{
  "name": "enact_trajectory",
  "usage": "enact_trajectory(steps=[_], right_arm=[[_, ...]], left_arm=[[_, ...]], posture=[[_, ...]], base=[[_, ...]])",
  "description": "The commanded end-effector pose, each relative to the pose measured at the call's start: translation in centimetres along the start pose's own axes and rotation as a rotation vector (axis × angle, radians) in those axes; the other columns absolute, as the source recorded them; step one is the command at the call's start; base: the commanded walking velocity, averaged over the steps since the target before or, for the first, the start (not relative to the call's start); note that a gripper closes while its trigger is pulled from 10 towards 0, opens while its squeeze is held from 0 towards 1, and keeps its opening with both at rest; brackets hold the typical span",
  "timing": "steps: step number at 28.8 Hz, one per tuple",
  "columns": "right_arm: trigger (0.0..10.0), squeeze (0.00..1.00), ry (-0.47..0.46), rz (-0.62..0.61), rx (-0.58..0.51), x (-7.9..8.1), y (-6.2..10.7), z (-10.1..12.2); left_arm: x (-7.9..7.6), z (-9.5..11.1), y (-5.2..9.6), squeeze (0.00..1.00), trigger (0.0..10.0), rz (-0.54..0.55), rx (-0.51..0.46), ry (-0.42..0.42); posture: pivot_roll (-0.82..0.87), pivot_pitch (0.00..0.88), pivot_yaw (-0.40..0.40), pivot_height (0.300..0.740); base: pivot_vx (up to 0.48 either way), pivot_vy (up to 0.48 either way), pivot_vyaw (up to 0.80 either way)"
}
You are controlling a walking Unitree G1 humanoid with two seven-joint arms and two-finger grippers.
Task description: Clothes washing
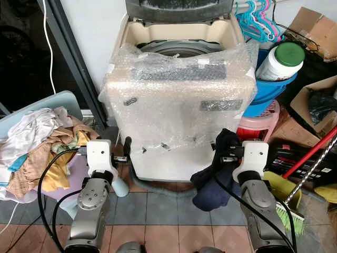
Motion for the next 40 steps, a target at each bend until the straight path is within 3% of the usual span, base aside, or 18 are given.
enact_trajectory(steps=[1,2,3,4,5,7,9,12,14,18,20,21,24,25,27,30,34,40], right_arm=[[10.0,0.00,0.002,-0.008,-0.038,-0.1,-0.1,1.2],[10.0,0.00,-0.015,-0.004,-0.036,-0.1,0.1,1.3],[10.0,0.00,-0.015,-0.004,-0.036,-0.1,0.1,1.3],[10.0,0.00,-0.031,0.007,-0.045,0.5,-0.2,1.5],[10.0,0.00,-0.032,0.011,-0.061,1.2,-0.9,2.0],[10.0,0.00,-0.050,0.050,-0.090,1.9,-1.2,2.6],[10.0,0.00,-0.069,0.045,-0.117,1.9,-1.2,3.2],[10.0,0.00,-0.023,0.075,-0.116,2.2,-0.6,3.1],[10.0,0.00,-0.102,0.128,-0.082,2.6,0.2,2.3],[10.0,0.00,-0.083,0.084,-0.064,1.8,0.3,1.6],[10.0,0.00,0.002,0.066,-0.057,1.7,-0.1,1.7],[10.0,0.00,0.002,0.066,-0.057,1.7,-0.1,1.7],[10.0,0.00,-0.017,0.071,-0.084,2.0,-0.5,2.7],[10.0,0.00,-0.119,0.181,-0.124,3.3,-0.3,4.1],[10.0,0.00,-0.078,0.218,-0.187,3.6,-0.2,6.0],[10.0,0.00,0.058,0.238,-0.288,3.8,-0.9,9.0],[10.0,0.00,0.008,0.206,-0.311,2.9,-1.6,10.3],[10.0,0.00,0.059,0.280,-0.365,3.4,-1.9,12.0]], left_arm=[[0.2,0.2,0.1,0.00,10.0,0.003,-0.001,-0.013],[0.1,-0.1,0.2,0.00,10.0,-0.003,0.012,-0.015],[0.1,-0.1,0.2,0.00,10.0,-0.003,0.012,-0.015],[-0.6,-0.4,-0.2,0.00,10.0,-0.025,0.029,-0.047],[-1.6,-0.5,-0.8,0.00,10.0,-0.056,0.037,-0.112],[-1.8,-0.6,-1.0,0.00,10.0,-0.062,0.040,-0.129],[-1.5,-0.8,-0.9,0.00,10.0,-0.047,0.053,-0.113],[-1.3,-1.0,-0.4,0.00,10.0,-0.039,0.058,-0.103],[-1.3,-1.2,0.1,0.00,10.0,-0.037,0.064,-0.104],[-1.2,-1.3,0.2,0.00,10.0,-0.028,0.063,-0.109],[-1.0,-1.2,0.1,0.00,10.0,-0.020,0.063,-0.104],[-1.0,-1.2,0.1,0.00,10.0,-0.020,0.063,-0.104],[-1.0,-0.4,-0.1,0.00,10.0,-0.022,0.041,-0.087],[-0.8,-0.3,-0.1,0.00,10.0,-0.016,0.040,-0.083],[-0.6,-0.3,-0.1,0.00,10.0,-0.008,0.040,-0.090],[-0.4,-0.7,0.1,0.00,10.0,0.005,0.052,-0.082],[-0.7,-0.9,0.3,0.00,10.0,-0.003,0.055,-0.076],[-1.1,-0.8,0.2,0.00,10.0,-0.015,0.055,-0.060]], posture=[[-0.07,0.000,0.054,0.740],[0.00,0.000,0.000,0.740],[0.00,0.000,0.000,0.740],[-0.08,0.000,0.079,0.740],[-0.08,0.000,0.075,0.740],[-0.08,0.000,0.074,0.740],[-0.08,0.000,0.074,0.740],[-0.08,0.000,0.074,0.740],[-0.08,0.000,0.074,0.740],[-0.08,0.000,0.072,0.740],[-0.08,0.000,0.073,0.740],[-0.08,0.000,0.073,0.740],[-0.08,0.000,0.070,0.740],[-0.07,0.000,0.070,0.740],[-0.07,0.000,0.069,0.740],[-0.08,0.000,0.067,0.740],[-0.08,0.000,0.065,0.740],[-0.08,0.000,0.063,0.740]], base=[[0.000,0.000,0.00],[0.000,0.000,0.00],[0.000,0.000,0.00],[0.000,0.000,0.00],[0.000,0.000,0.00],[0.000,0.000,0.00],[0.000,0.000,0.00],[0.000,0.000,0.00],[0.000,0.000,0.00],[0.000,0.000,0.00],[0.000,0.000,0.00],[0.000,0.000,0.00],[0.000,0.000,0.00],[0.000,0.000,0.00],[0.000,0.000,0.00],[0.000,0.000,0.53],[0.258,0.000,0.80],[0.377,0.000,0.80]])
Point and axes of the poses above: a point about 5 cm out from each wrist's last joint towards the gripper, its own y axis pointing back from the gripper into the wrist, its own z axis along the axis of the wrist's last joint, x = y × z, the point moved 6 cm from there along -y, pointing out of the wrist towards the gripper, and after that the axes turned 5 degrees about y, right-handed, at the moved point
